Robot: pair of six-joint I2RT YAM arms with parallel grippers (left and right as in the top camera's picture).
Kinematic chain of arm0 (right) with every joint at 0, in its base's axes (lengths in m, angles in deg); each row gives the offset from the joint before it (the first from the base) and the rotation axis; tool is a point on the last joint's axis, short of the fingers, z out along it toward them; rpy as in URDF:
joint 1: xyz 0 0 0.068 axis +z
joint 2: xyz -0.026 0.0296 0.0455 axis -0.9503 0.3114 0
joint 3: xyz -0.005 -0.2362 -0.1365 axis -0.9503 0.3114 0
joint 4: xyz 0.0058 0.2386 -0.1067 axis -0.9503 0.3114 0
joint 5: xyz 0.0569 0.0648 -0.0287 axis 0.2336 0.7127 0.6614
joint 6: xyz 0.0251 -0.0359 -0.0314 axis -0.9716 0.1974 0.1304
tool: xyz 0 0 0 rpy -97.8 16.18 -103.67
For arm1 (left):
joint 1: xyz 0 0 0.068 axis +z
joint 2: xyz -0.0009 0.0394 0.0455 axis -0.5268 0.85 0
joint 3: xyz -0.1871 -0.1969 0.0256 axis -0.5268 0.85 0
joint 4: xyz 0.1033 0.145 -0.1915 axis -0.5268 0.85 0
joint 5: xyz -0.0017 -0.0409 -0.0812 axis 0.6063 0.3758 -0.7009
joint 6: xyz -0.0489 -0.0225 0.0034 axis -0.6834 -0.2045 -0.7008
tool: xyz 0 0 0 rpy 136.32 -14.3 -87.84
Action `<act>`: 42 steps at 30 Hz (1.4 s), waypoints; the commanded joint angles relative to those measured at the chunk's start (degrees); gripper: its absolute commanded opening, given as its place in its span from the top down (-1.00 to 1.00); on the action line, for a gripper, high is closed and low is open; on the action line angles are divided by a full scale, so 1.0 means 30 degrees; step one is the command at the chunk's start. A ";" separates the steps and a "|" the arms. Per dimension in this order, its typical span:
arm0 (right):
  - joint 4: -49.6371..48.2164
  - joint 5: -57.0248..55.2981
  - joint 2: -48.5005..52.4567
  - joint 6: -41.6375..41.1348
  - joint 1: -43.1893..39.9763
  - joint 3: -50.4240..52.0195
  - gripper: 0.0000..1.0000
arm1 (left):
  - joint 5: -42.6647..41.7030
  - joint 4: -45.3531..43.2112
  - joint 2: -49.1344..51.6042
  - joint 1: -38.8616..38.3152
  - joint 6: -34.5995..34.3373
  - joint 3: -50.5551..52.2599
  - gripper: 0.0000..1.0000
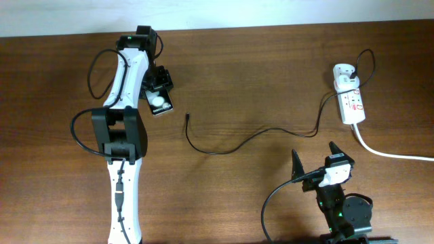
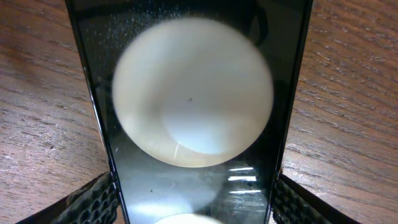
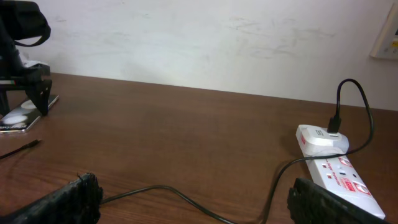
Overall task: Plug charger to phone and switch on socket
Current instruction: 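Lift the phone with the left gripper and pull it toward center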
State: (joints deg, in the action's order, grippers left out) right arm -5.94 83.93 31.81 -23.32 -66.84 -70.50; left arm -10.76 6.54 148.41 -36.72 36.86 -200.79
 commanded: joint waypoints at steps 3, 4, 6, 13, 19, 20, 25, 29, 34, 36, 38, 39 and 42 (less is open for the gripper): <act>0.0087 0.0109 -0.0160 0.0124 -0.0058 0.0095 -0.97 | -0.1202 -0.0466 0.2463 -0.0160 -0.0466 0.1195 -0.47; 0.0087 0.0109 -0.0160 0.0124 -0.0058 0.0095 -0.97 | -0.1188 -0.0495 0.2455 -0.0160 -0.0459 0.1078 -0.45; 0.0087 0.0109 -0.0160 0.0124 -0.0058 0.0095 -0.97 | -0.1195 -0.0270 0.2455 -0.0160 -0.0452 0.0503 -0.41; 0.0087 0.0109 -0.0168 0.0124 -0.0058 0.0095 -0.97 | -0.1195 0.1974 0.2455 -0.0168 -0.0306 -0.3300 -0.36; 0.0087 0.0109 -0.0160 0.0124 -0.0058 0.0095 -0.97 | -0.1195 0.4095 0.2455 -0.0182 -0.0029 -0.6149 -0.36; 0.0087 0.0109 -0.0160 0.0124 -0.0058 0.0095 -0.97 | -0.1188 0.4605 0.2455 -0.0189 -0.0029 -0.6790 -0.36; 0.0087 0.0109 -0.0160 0.0124 -0.0058 0.0095 -0.97 | -0.1188 0.5690 0.2455 -0.0182 -0.0022 -0.8109 -0.35; 0.0087 0.0109 -0.0160 0.0124 -0.0058 0.0095 -0.97 | -0.1195 0.6288 0.2310 -0.0182 0.0211 -0.9158 -0.31; 0.0087 0.0109 -0.0160 0.0124 -0.0058 0.0095 -0.97 | -0.1792 0.6288 0.1333 -0.0189 0.0481 -0.9180 -0.31; 0.0087 0.0109 -0.0160 0.0124 -0.0058 0.0095 -0.97 | -0.2215 0.6288 0.0605 -0.0189 0.0838 -0.9180 -0.30; 0.0087 0.0109 -0.0160 0.0124 -0.0058 0.0095 -0.97 | -0.2222 0.6288 -0.0299 -0.0211 0.0852 -0.9180 -0.30; 0.0087 0.0109 -0.0160 0.0124 -0.0058 0.0095 -0.97 | -0.2222 0.6288 -0.0707 -0.0233 0.0911 -0.9180 -0.30; 0.0087 0.0109 -0.0160 0.0124 -0.0058 0.0095 -0.97 | -0.2725 0.6288 -0.1974 -0.0357 0.1727 -0.9180 -0.29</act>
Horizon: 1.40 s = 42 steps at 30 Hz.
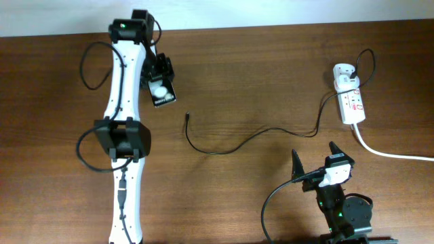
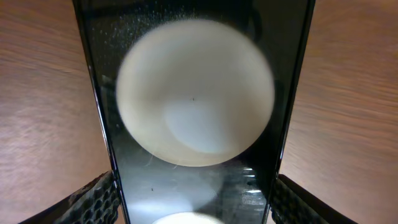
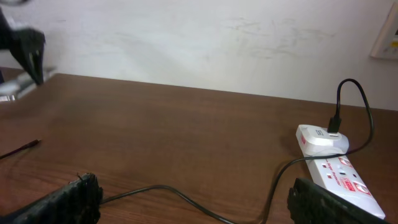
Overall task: Plug charger to phone and switch on socket
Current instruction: 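Lift the phone with the left gripper and pull it toward center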
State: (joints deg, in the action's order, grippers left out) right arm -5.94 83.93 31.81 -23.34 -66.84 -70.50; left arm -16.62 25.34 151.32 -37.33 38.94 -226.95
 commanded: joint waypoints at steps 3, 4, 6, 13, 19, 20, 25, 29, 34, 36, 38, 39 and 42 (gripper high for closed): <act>0.0087 0.0109 -0.0160 0.0131 -0.0058 0.0095 -0.97 | -0.0772 0.0022 -0.3854 -0.0452 0.1158 -0.0452 -0.28; 0.0087 0.0109 -0.0160 0.0131 -0.0058 0.0095 -0.97 | -0.0765 0.0022 -0.4146 -0.0597 0.1195 -0.0452 -0.28; 0.0087 0.0109 -0.0160 0.0131 -0.0058 0.0095 -0.97 | -0.0772 0.0022 -0.4641 -0.0947 0.1654 -0.0437 -0.28; 0.0087 0.0109 -0.0160 0.0131 -0.0058 0.0095 -0.97 | -0.0809 0.0022 -0.6127 -0.1916 0.2543 -0.0240 -0.23; 0.0087 0.0109 -0.0160 0.0131 -0.0058 0.0095 -0.97 | -0.0758 0.0022 -0.8699 -0.2390 0.3038 0.3162 -0.18; 0.0087 0.0109 -0.0160 0.0131 -0.0058 0.0095 -0.97 | -0.0758 0.0022 -0.9085 -0.2390 0.3038 0.3745 -0.18; 0.0087 0.0109 -0.0160 0.0131 -0.0058 0.0095 -0.97 | -0.0743 0.0022 -1.0411 -0.2390 0.3628 0.7395 -0.22; 0.0087 0.0109 -0.0160 0.0131 -0.0058 0.0095 -0.97 | -0.0117 0.0015 -1.0448 -0.2390 0.3738 1.1162 -0.18; 0.0087 0.0109 -0.0160 0.0131 -0.0058 0.0095 -0.97 | 0.0576 -0.0335 -1.0448 -0.2390 0.3730 1.4382 -0.06; 0.0087 0.0109 -0.0160 0.0131 -0.0058 0.0095 -0.97 | 0.1137 -0.0138 -1.0448 -0.2382 0.3730 1.4447 -0.04; 0.0087 0.0109 -0.0160 0.0131 -0.0058 0.0095 -0.97 | 0.1122 -0.0146 -1.0448 -0.2390 0.3723 1.4447 -0.04; 0.0087 0.0109 -0.0160 0.0131 -0.0058 0.0095 -0.97 | 0.1107 -0.0335 -1.0448 -0.2390 0.3708 1.4447 -0.04; 0.0087 0.0109 -0.0160 0.0131 -0.0058 0.0095 -0.97 | 0.1042 -0.0641 -1.0448 -0.2390 0.3512 1.4447 -0.04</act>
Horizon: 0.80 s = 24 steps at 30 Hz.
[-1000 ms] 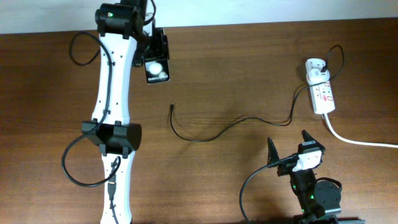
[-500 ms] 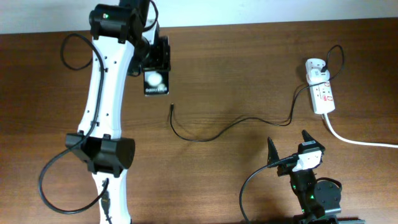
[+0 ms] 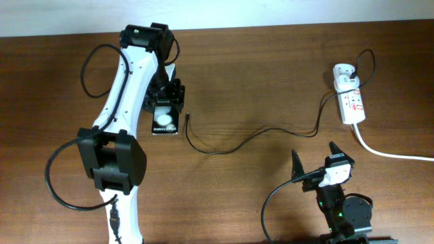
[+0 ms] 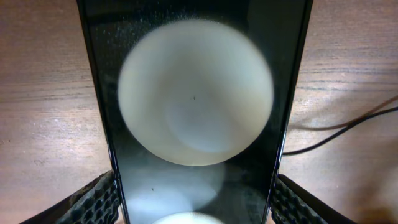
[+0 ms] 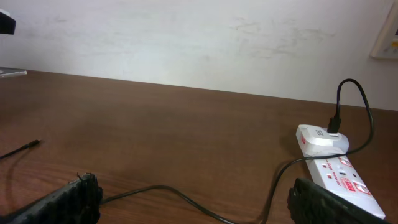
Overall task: Plug charger to phone and switch on socket
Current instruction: 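Lift the phone with the left gripper and pull it toward center, then rotate the held phone with the left gripper, bottom edge facing right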
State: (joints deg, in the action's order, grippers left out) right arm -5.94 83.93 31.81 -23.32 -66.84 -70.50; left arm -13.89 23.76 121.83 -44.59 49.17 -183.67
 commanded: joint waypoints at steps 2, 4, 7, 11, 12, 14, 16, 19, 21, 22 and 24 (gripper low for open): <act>0.0087 0.0109 -0.0160 0.0124 -0.0058 0.0095 -0.97 | 0.0138 -0.0109 -0.0619 0.0029 0.0102 0.0015 -0.04; 0.0087 0.0109 -0.0160 0.0124 -0.0058 0.0095 -0.97 | 0.0138 -0.0102 -0.0619 0.0029 0.0109 0.0015 -0.03; 0.0087 0.0109 -0.0160 0.0124 -0.0058 0.0095 -0.97 | 0.0131 -0.0357 -0.0619 0.0029 0.0102 0.0015 -0.03; 0.0087 0.0109 -0.0160 0.0124 -0.0058 0.0095 -0.97 | -0.0168 -0.0597 -0.0619 0.0029 0.0102 0.0015 -0.03; 0.0087 0.0109 -0.0160 0.0124 -0.0058 0.0095 -0.97 | -0.0160 -0.0605 -0.0619 0.0029 0.0102 0.0015 -0.02; 0.0087 0.0109 -0.0160 0.0124 -0.0058 0.0095 -0.97 | -0.0138 -0.0933 -0.0823 0.0066 0.0102 0.0015 -0.02; 0.0087 0.0109 -0.0160 0.0124 -0.0058 0.0095 -0.97 | -0.0153 -0.1647 -0.1282 0.0051 0.0102 0.0015 -0.05; 0.0087 0.0109 -0.0160 0.0124 -0.0058 0.0095 -0.97 | -0.0153 -0.2288 -0.2361 0.0044 0.0102 0.0022 -0.14; 0.0087 0.0109 -0.0160 0.0124 -0.0058 0.0095 -0.97 | -0.0153 -0.2812 -0.2812 0.0051 0.0102 0.0459 -0.10; 0.0087 0.0109 -0.0160 0.0124 -0.0058 0.0095 -0.97 | -0.0153 -0.3235 -0.3045 0.0051 0.0102 0.0860 -0.10; 0.0087 0.0109 -0.0160 0.0124 -0.0058 0.0095 -0.97 | -0.0160 -0.4932 -0.3985 0.0051 0.0022 0.2674 -0.08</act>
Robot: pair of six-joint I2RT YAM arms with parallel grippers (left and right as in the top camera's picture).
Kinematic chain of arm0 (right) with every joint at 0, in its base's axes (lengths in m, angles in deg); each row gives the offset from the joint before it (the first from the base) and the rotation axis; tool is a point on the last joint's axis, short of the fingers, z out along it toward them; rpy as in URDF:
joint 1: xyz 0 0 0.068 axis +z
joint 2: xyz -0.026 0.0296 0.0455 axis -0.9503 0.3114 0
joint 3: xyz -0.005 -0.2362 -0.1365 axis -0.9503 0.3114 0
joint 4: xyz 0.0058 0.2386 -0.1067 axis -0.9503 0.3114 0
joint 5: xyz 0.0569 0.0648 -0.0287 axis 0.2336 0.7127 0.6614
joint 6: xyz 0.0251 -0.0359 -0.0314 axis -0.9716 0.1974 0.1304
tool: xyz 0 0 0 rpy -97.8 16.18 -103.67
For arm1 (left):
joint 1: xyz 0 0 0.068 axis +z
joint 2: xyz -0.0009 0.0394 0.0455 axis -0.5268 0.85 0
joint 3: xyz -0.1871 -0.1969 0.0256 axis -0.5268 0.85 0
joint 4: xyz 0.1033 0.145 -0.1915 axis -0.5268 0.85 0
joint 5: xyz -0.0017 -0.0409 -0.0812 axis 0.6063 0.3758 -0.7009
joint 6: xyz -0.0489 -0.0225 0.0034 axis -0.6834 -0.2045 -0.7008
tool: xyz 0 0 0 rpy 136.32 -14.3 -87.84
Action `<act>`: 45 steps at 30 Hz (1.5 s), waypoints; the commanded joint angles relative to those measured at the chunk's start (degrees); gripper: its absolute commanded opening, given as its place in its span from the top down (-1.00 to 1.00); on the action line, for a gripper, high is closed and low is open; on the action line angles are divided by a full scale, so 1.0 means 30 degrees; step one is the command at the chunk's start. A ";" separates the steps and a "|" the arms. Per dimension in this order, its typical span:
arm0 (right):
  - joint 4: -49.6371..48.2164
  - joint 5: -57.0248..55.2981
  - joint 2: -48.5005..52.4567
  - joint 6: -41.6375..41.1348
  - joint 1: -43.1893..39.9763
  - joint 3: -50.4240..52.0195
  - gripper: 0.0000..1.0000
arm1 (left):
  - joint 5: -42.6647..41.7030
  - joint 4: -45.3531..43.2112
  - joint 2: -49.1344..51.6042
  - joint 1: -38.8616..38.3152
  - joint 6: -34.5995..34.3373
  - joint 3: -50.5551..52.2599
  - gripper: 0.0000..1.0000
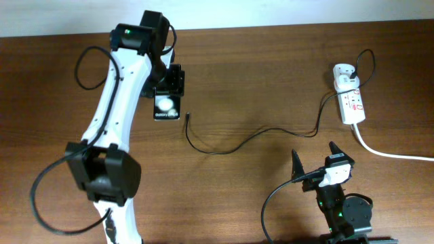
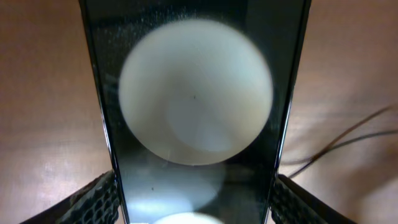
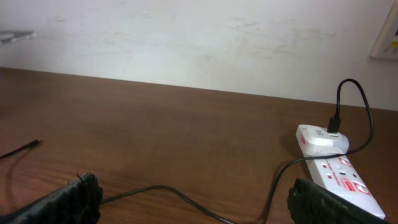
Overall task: Plug charger to phone and switch on socket
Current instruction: 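Rotate the held phone with the left gripper, bottom edge facing right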
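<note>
A black phone [image 1: 166,107] with a bright round reflection on its glass is held by my left gripper [image 1: 168,87], which is shut on its two long edges. The phone [image 2: 196,112] fills the left wrist view, with the meshed fingers [image 2: 93,199] at both lower corners. The free plug of the black charger cable [image 1: 187,116] lies on the table just right of the phone. The cable [image 1: 271,130] runs right to the white charger [image 1: 344,70], plugged into a white power strip [image 1: 352,103]. My right gripper [image 1: 315,163] is open near the front edge, away from everything.
The strip's white lead [image 1: 390,154] leaves at the right edge. The wooden table [image 1: 258,74] ends at a white wall at the back. In the right wrist view the power strip [image 3: 345,177] and the cable [image 3: 168,188] lie ahead of the open fingers [image 3: 68,199].
The left gripper, still shut on the phone, has moved it a little toward the far edge, away from the cable's free plug. The right arm has not moved.
The left gripper was shut on the phone at the back left throughout. It first sat left of the cable end, then farther back, then close beside the cable's plug, and now slightly back again. The cable, the strip and the right arm stayed put.
</note>
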State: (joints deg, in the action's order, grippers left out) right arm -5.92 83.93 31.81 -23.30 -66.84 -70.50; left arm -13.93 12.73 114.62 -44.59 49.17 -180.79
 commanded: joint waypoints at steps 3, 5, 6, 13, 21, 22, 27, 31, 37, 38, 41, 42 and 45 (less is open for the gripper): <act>0.0080 0.0109 -0.0160 0.0117 -0.0058 0.0095 -0.97 | -0.0138 -0.3694 -0.3293 0.0066 -0.0481 0.4656 -0.12; 0.0080 0.0109 -0.0160 0.0117 -0.0058 0.0095 -0.97 | -0.0131 -0.4728 -0.4452 0.0066 -0.0845 0.6353 -0.12; 0.0080 0.0109 -0.0160 0.0117 -0.0058 0.0095 -0.97 | -0.0131 -0.5005 -0.4925 0.0066 -0.0918 0.6943 -0.14; 0.0080 0.0109 -0.0160 0.0117 -0.0058 0.0095 -0.97 | -0.0146 -0.7242 -0.7941 0.0066 -0.3395 1.0644 -0.06; 0.0080 0.0109 -0.0160 0.0117 -0.0058 0.0095 -0.97 | -0.0219 -1.0142 -1.1504 0.0066 -0.6601 1.6619 0.07; 0.0080 0.0109 -0.0160 0.0117 -0.0058 0.0095 -0.97 | -0.0474 -1.0142 -1.1540 0.0066 -0.6725 1.6735 0.09; 0.0080 0.0109 -0.0160 0.0117 -0.0058 0.0095 -0.97 | -0.3104 -0.9836 -1.1533 0.0066 -0.6725 1.6808 0.17; 0.0080 0.0109 -0.0160 0.0117 -0.0058 0.0095 -0.97 | -0.4444 -0.9522 -1.1533 0.0066 -0.6725 1.6808 0.29; 0.0080 0.0109 -0.0160 0.0117 -0.0058 0.0095 -0.97 | -0.5238 -0.9282 -1.1533 0.0051 -0.6717 1.6808 0.35; 0.0080 0.0109 -0.0160 0.0117 -0.0058 0.0095 -0.97 | -0.5238 -0.9289 -1.1533 0.0051 -0.6717 1.6801 0.38; 0.0080 0.0109 -0.0160 0.0117 -0.0058 0.0095 -0.97 | -0.5238 -0.9282 -1.1533 0.0051 -0.6717 1.6801 0.62; 0.0080 0.0109 -0.0160 0.0117 -0.0058 0.0095 -0.97 | -0.5238 -0.9282 -1.1533 0.0051 -0.6717 1.6801 0.75; 0.0080 0.0109 -0.0160 0.0117 -0.0058 0.0095 -0.97 | -0.5231 -0.9289 -1.1533 0.0051 -0.6717 1.6801 0.79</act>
State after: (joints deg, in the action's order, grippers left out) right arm -5.92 83.93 31.81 -23.32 -66.84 -70.50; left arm -28.36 -15.01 82.01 -44.54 29.34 -130.56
